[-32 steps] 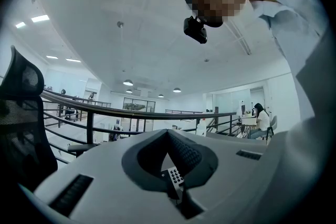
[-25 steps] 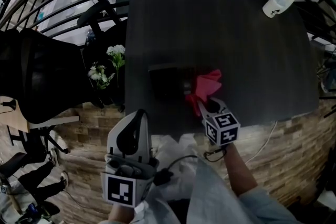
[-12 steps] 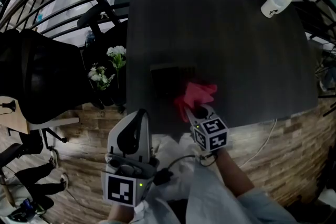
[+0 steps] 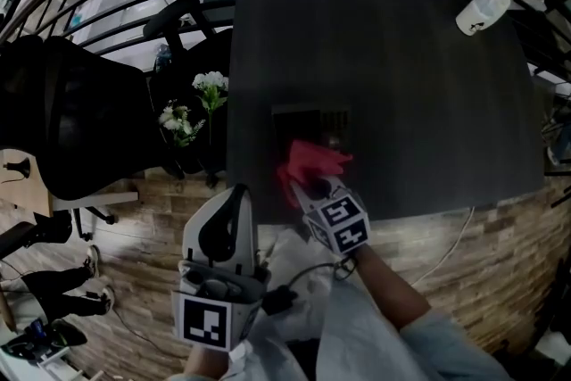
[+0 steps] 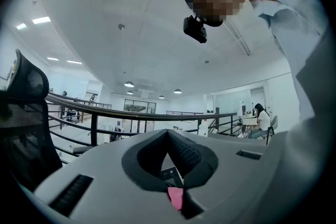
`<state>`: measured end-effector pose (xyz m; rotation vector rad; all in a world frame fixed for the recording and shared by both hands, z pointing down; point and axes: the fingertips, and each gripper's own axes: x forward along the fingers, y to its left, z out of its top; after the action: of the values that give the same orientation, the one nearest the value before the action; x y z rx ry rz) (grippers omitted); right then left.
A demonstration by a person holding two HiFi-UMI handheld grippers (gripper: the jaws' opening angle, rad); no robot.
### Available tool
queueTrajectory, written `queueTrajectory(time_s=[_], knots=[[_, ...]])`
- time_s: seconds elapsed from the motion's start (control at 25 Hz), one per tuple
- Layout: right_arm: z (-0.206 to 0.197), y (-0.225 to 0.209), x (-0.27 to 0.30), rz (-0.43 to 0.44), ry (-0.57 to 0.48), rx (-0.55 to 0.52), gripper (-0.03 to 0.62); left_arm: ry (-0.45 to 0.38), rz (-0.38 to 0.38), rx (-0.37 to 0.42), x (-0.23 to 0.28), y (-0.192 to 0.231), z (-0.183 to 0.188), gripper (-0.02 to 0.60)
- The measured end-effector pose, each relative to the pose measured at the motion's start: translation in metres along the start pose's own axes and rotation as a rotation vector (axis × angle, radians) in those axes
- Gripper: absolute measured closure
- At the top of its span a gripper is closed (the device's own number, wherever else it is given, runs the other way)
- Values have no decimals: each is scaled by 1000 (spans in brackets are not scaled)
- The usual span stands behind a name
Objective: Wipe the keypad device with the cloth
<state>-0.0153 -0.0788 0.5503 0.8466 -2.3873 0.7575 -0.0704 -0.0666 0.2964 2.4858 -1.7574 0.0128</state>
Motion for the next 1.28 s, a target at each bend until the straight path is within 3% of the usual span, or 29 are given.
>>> queueTrajectory(time_s=[0.6,0.76,1.28], knots=[[18,29,29,56,-37,72,539,-18,60,-14,-18,29,0,574],[25,33,14,48,-57,-17,539,-22,58,-30,-19,30,-1,574],[84,11,-67,-33,-264,-32,539,-60,26,-13,-8,24,14,574]])
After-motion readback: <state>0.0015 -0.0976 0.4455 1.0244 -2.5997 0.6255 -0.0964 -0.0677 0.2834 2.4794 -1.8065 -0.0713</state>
